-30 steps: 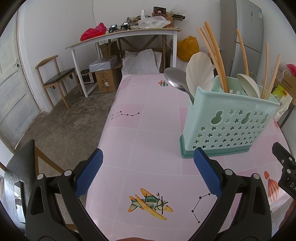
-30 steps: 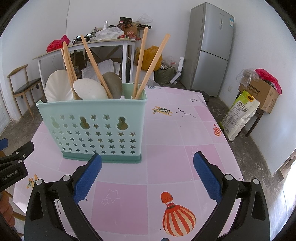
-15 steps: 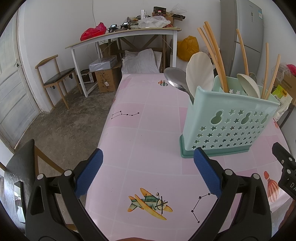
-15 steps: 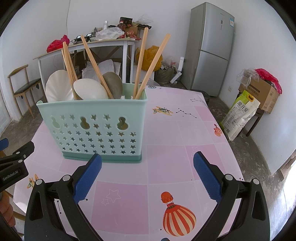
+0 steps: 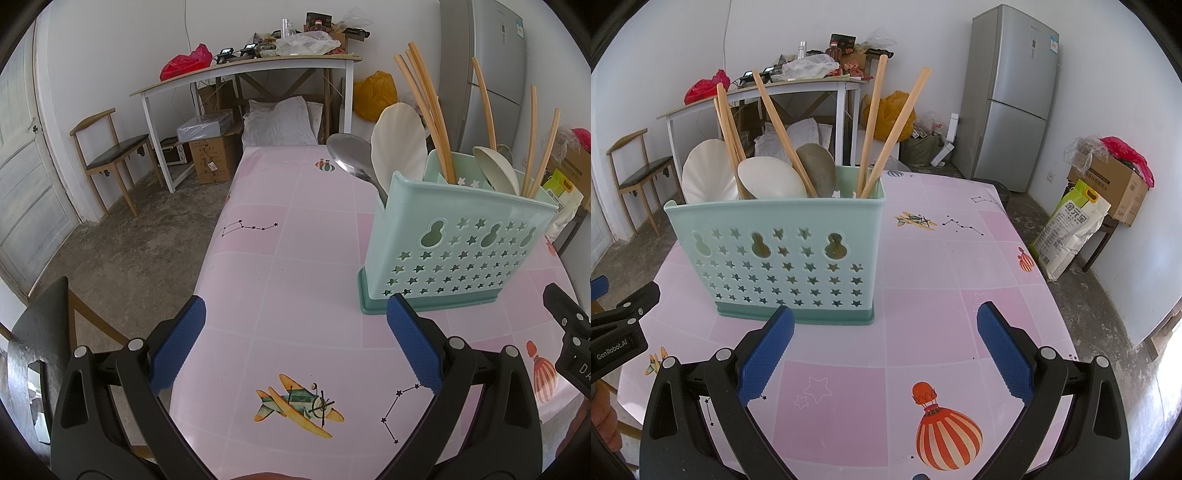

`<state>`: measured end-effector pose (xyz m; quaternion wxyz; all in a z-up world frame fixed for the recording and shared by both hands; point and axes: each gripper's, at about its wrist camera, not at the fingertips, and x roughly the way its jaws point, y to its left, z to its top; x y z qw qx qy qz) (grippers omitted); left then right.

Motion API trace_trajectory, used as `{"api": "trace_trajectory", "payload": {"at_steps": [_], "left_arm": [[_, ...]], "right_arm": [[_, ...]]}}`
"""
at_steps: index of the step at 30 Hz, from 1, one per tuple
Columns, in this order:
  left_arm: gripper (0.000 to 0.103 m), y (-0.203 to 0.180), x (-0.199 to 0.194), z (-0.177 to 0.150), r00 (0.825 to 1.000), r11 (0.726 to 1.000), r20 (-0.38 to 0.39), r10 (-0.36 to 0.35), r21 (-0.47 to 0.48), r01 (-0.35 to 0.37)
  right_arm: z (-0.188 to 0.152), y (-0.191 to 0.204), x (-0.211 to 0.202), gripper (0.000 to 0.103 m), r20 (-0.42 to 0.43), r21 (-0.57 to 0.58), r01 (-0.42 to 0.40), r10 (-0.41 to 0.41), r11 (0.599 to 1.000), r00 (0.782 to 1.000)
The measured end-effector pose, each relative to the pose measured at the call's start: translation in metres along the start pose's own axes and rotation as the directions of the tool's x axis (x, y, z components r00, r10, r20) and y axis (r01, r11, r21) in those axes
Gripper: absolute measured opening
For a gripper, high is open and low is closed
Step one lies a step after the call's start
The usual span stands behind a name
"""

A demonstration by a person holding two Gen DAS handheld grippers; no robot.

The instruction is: Organize utensils

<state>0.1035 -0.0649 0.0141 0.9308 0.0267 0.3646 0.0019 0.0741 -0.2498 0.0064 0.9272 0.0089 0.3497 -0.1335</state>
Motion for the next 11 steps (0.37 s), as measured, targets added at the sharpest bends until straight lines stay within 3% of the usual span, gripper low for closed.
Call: {"api": "trace_trajectory", "payload": {"at_steps": [11], "left_arm": [[0.094, 0.0000, -0.0003, -0.0002, 1.000, 1.000, 0.000, -0.001, -0.001, 0.001]], "right_arm": [[0.0047, 0.0041, -0.0002, 0.096, 0.003, -0.001, 0.000, 0.000, 1.000, 1.000]]}}
